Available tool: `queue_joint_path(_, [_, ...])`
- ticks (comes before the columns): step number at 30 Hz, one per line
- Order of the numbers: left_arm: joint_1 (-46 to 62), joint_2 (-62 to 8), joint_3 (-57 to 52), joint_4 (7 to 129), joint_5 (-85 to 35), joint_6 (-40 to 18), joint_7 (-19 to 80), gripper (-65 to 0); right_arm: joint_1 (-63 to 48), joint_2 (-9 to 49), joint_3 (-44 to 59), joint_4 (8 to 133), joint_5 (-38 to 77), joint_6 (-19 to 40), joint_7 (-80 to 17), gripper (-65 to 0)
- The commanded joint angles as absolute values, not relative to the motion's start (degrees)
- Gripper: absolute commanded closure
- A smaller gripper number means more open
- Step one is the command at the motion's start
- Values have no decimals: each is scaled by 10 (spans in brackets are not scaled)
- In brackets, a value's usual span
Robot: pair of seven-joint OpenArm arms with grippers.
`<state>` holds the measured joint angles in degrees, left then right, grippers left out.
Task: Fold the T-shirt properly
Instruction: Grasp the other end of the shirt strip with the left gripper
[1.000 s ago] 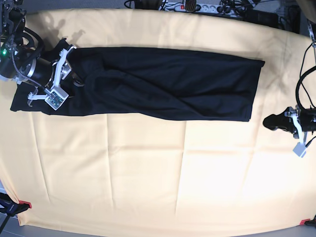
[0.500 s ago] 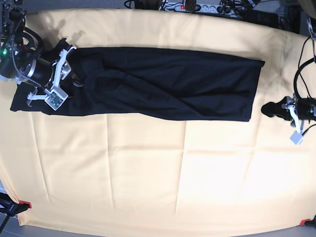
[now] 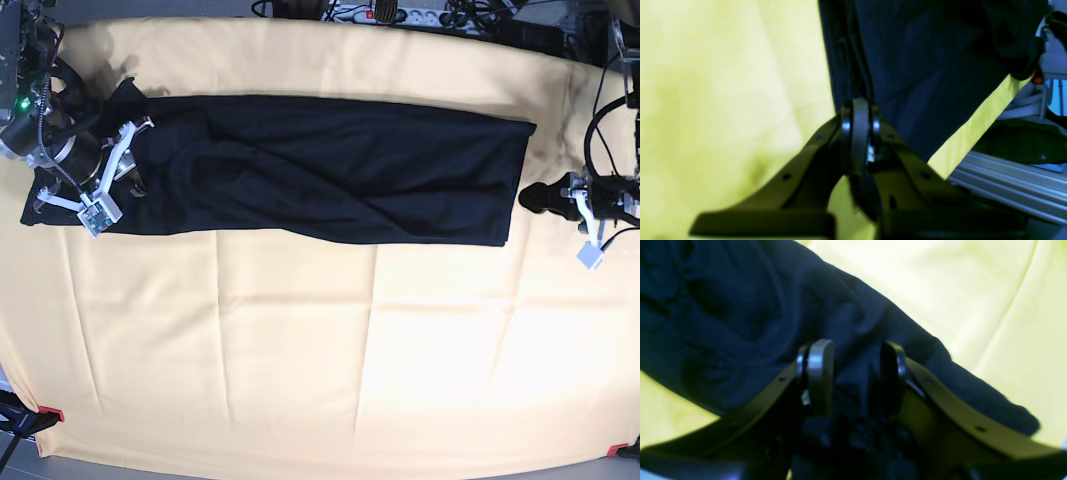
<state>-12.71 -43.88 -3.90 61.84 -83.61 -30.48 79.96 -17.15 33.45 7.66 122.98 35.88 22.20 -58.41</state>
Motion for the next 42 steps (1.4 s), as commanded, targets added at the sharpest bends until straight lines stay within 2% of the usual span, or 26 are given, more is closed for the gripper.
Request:
queue_joint_path(1, [-136, -444, -45, 625, -850, -304, 800, 0, -167, 335, 83, 1236, 361, 220, -570, -261])
queue_joint_path(6, [-136, -403, -45, 625, -828, -304, 800, 0, -167, 307, 83, 1236, 361, 221, -570, -261])
queue_joint_path(7, [-136, -398, -45, 625, -826, -304, 800, -59, -167, 306, 83, 1236, 361, 221, -570, -261])
queue_joint_path(10, [-136, -398, -45, 625, -825, -318, 800, -313, -167, 307, 83, 1236, 359, 223, -570, -261])
queue_joint_path(11, [-137, -402, -45, 625, -825, -317, 800, -374, -167, 306, 83, 1236, 359, 226, -570, -261])
queue_joint_path(12, [-137, -408, -45, 625, -825, -317, 800, -407, -167, 306, 83, 1236, 359, 227, -570, -261])
queue_joint_path(22, [-139, -473, -46, 625, -820, -317, 800, -412, -167, 306, 83, 1236, 360, 229, -565, -261])
queue_joint_path(42, [-103, -429, -45, 625, -824, -308, 800, -412, -167, 306, 83, 1236, 359, 229, -561, -261])
